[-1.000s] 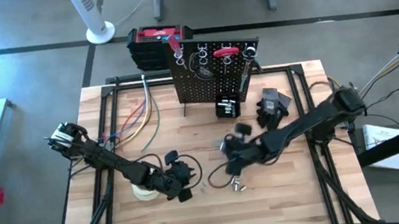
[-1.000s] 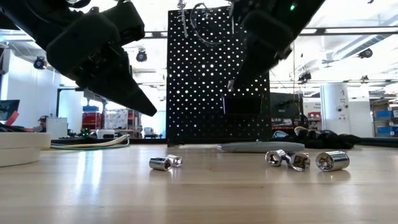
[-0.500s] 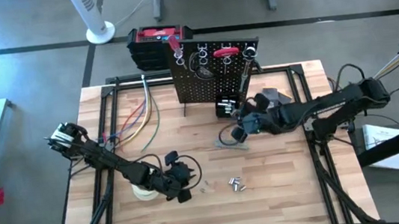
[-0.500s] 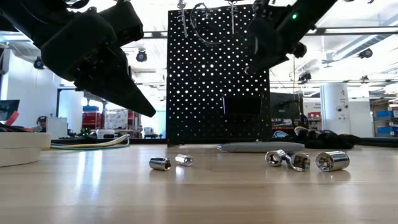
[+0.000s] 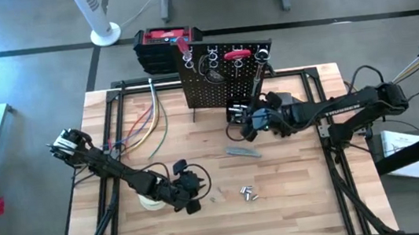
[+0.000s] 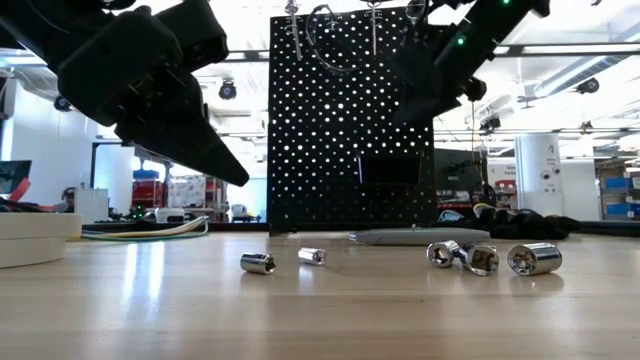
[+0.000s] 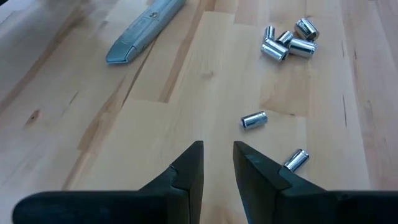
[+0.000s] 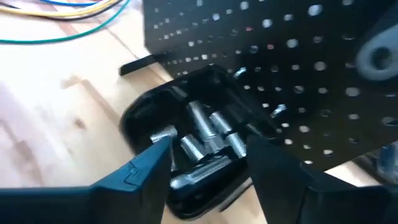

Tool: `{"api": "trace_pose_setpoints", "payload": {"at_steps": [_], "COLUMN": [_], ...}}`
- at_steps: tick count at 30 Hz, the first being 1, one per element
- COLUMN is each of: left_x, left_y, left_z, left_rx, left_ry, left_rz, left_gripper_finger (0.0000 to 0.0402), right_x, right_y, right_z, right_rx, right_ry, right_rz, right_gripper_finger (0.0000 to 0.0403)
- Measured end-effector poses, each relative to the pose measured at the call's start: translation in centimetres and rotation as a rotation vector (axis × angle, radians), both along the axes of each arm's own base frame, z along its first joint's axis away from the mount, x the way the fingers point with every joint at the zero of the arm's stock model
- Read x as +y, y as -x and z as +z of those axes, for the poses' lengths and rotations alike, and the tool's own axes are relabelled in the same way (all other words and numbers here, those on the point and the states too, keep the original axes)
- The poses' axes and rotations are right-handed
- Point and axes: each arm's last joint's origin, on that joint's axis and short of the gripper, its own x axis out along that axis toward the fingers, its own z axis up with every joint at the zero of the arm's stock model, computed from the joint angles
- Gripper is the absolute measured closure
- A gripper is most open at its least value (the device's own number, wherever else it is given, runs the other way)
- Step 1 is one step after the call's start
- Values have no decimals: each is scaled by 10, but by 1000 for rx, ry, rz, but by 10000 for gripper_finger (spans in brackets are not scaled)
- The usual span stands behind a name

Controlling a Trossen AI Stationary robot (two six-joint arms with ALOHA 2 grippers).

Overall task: Hang tools onto peg board
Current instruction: Put the socket into the black bin on the peg board

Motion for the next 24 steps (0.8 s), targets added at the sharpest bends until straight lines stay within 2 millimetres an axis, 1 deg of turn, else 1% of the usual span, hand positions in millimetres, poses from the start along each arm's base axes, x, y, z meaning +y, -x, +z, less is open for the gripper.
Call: {"api": "trace_pose_setpoints", "payload": {"at_steps": [4, 6, 8, 12, 19, 24], "left_x": [-2, -2, -2, -2, -2, -2], "left_y": [1, 1, 1, 1, 1, 1], "left_z": [0, 0, 0, 0, 0, 0], "left_rx": [0, 1, 2, 4, 0, -8], "left_ry": [2, 1, 0, 0, 0, 3], "left_rz": [-4, -6, -7, -7, -8, -9], "left_gripper_finger": [325, 325, 325, 325, 325, 325], "right_x": [13, 25, 41, 78, 139, 167], "right_y": [-4, -7, -9, -10, -4, 1], "right_z": [0, -2, -9, -27, -62, -88], "right_rx": [-31, -57, -58, -49, 45, 154], "right_ry": [-106, -166, -192, -209, -251, -311], "right_rz": [120, 188, 242, 368, 534, 659], "right_gripper_finger": [185, 179, 179, 192, 214, 207]}}
